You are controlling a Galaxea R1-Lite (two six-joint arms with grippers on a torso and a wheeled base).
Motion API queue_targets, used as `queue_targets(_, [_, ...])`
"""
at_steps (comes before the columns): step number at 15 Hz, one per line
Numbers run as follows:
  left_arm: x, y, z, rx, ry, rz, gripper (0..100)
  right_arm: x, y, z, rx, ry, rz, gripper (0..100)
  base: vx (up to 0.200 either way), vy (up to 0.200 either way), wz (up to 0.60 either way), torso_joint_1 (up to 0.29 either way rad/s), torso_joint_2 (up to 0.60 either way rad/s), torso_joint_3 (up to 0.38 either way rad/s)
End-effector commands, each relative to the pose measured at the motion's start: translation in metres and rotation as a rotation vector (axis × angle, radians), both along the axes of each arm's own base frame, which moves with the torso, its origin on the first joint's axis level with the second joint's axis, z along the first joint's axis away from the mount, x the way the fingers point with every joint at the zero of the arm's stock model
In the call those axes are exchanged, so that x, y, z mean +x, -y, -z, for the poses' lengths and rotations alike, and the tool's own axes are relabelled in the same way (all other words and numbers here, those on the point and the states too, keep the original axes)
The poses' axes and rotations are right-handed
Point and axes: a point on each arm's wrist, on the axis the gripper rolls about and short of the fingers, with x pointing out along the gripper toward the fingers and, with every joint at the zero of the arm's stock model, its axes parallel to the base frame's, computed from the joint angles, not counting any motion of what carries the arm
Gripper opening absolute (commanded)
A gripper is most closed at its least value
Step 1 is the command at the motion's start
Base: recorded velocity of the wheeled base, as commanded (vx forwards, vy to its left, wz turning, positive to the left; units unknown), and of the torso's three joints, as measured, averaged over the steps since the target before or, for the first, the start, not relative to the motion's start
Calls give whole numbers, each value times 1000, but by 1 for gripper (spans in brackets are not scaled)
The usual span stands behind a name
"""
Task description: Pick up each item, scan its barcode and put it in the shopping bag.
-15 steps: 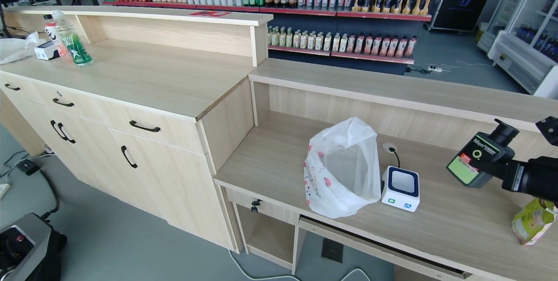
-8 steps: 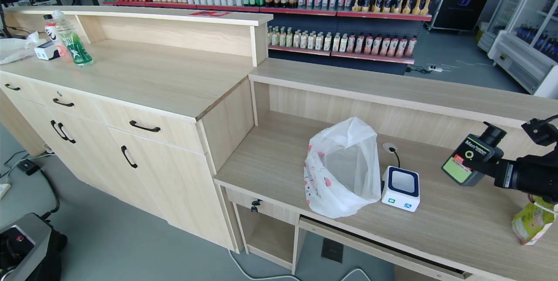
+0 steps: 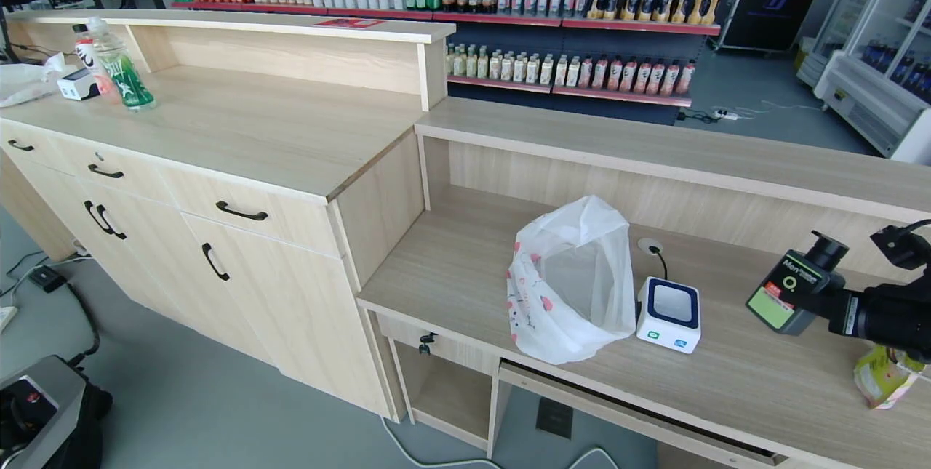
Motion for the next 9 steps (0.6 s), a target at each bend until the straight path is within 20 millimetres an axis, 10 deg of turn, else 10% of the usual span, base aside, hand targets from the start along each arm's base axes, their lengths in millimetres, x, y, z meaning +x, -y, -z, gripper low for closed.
queue_targets(1, [0,0,0,0,-1,0,100,5,3,8,10,-6,-9,0,0,0,0,0,0,0])
queue_targets(9, [0,0,0,0,-1,0,100,11,10,25,2,-26,-28,0,0,0,0,0,0,0])
